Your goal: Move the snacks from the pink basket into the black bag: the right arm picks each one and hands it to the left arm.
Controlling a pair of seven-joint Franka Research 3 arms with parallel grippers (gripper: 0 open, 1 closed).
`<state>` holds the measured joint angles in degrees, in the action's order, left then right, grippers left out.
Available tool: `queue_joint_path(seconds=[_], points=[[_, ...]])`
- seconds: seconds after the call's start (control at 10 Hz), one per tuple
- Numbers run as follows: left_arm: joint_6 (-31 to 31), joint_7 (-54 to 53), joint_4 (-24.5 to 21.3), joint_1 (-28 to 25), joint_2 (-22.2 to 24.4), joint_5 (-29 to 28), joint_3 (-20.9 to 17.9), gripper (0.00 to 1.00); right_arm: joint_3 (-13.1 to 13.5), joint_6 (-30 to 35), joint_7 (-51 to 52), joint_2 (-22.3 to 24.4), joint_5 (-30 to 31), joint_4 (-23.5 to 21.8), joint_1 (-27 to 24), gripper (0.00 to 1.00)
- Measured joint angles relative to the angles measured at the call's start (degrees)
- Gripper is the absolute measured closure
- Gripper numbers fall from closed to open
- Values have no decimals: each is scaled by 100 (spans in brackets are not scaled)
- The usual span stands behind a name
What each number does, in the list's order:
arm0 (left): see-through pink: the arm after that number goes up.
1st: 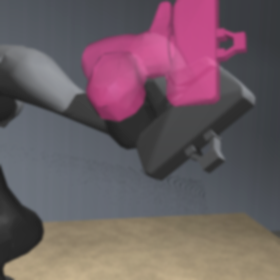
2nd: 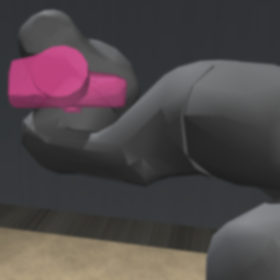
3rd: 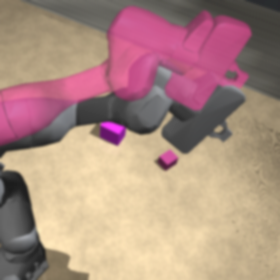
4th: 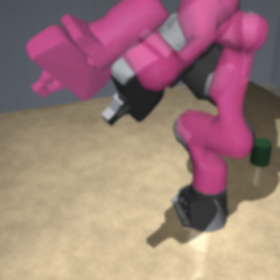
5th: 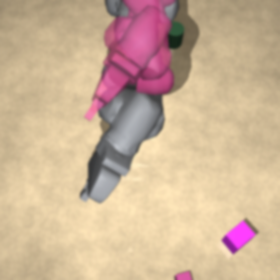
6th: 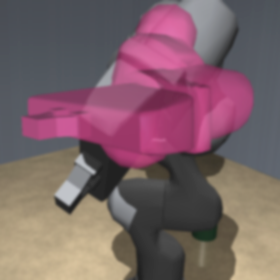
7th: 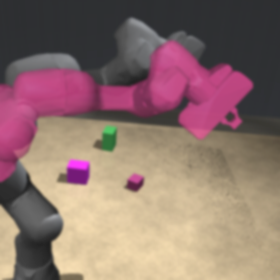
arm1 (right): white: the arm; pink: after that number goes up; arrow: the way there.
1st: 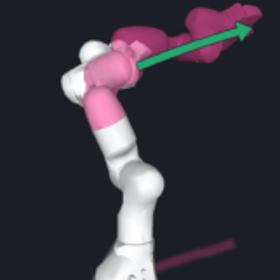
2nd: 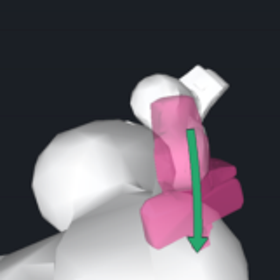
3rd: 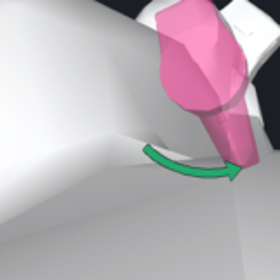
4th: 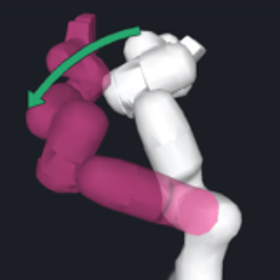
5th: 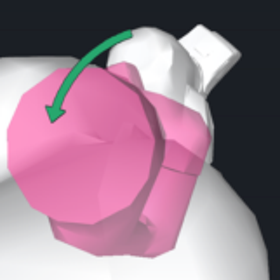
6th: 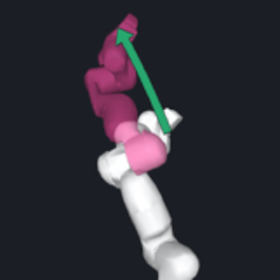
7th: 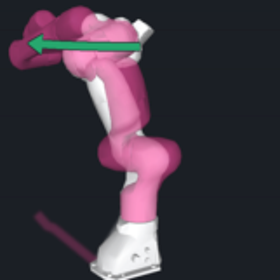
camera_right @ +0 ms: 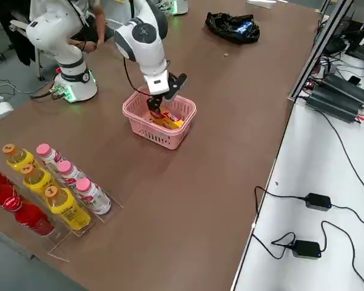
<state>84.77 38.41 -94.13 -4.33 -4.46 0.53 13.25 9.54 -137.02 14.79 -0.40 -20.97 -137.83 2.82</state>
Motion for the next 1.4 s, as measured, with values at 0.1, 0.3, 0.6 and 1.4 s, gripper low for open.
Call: queue_joint_path(seconds=[0.1,0.3,0.6,1.4], points=[[-49,-716,61,-21,106,1,-9,0,-16,-122,2,-169,-208,-1,27,5],[104,-1325,194,-14,221,-13,-6,0,-46,-357,-2,-418,-492,-1,169,7],[598,-2082,230,10,214,-2,-123,0,-48,-520,-5,-557,-512,1,190,9],[760,-2826,263,143,217,9,-280,0,-30,-741,639,-975,-1037,78,148,22]])
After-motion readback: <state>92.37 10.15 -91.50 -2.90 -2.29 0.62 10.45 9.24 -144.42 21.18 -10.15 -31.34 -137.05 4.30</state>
